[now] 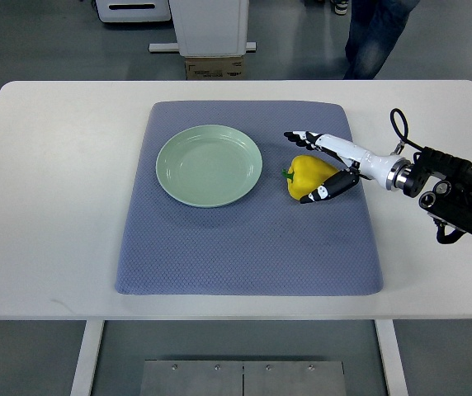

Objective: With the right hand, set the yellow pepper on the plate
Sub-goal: 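Lower the right hand onto the yellow pepper and close fingers around it, then carry the held pepper with the right hand over the green plate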

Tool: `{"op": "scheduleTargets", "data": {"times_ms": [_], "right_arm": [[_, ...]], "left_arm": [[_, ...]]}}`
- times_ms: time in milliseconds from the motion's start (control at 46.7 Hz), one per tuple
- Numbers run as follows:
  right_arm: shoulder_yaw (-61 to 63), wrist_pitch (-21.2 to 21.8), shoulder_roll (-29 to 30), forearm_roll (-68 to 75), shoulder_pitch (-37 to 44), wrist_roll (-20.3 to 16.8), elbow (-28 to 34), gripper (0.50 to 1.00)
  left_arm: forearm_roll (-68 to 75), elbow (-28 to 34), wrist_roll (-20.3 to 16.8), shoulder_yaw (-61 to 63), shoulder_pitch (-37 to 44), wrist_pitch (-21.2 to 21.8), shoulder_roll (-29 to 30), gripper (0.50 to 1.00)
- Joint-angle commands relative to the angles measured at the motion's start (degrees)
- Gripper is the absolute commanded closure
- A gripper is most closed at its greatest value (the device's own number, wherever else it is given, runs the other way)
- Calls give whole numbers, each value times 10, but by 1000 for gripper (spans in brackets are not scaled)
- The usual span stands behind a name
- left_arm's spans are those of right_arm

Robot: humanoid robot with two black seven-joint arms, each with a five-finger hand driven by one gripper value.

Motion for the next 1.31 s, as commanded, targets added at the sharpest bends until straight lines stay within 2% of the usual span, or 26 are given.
{"op": "scheduleTargets", "data": {"times_ms": [0,150,300,407,471,493,900,1136,1286], "right_arm": [[0,0,7,0,-1,0,-7,584],[-4,0,9,0,-2,-1,-9,634],[-6,0,15,0,-2,-2,-23,722],[-5,0,17,1,-1,-4,-27,862],[-5,0,16,2,0,-8,-27,981],[-4,0,16,2,1,-10,-27,1000],[12,0,21,22,44,-38,-26,1000],[16,-1,62,37,70,-58,-33,1000],[15,0,104,40,82,-65,-65,1000]], "left_arm": [[0,0,0,0,0,0,0,500],[0,0,0,0,0,0,0,500],[0,0,0,0,0,0,0,500],[-1,1,0,0,0,0,0,500],[0,1,1,0,0,0,0,500],[0,1,0,0,0,0,0,500],[0,0,0,0,0,0,0,500],[-1,1,0,0,0,0,0,500],[0,0,0,0,0,0,0,500]]}}
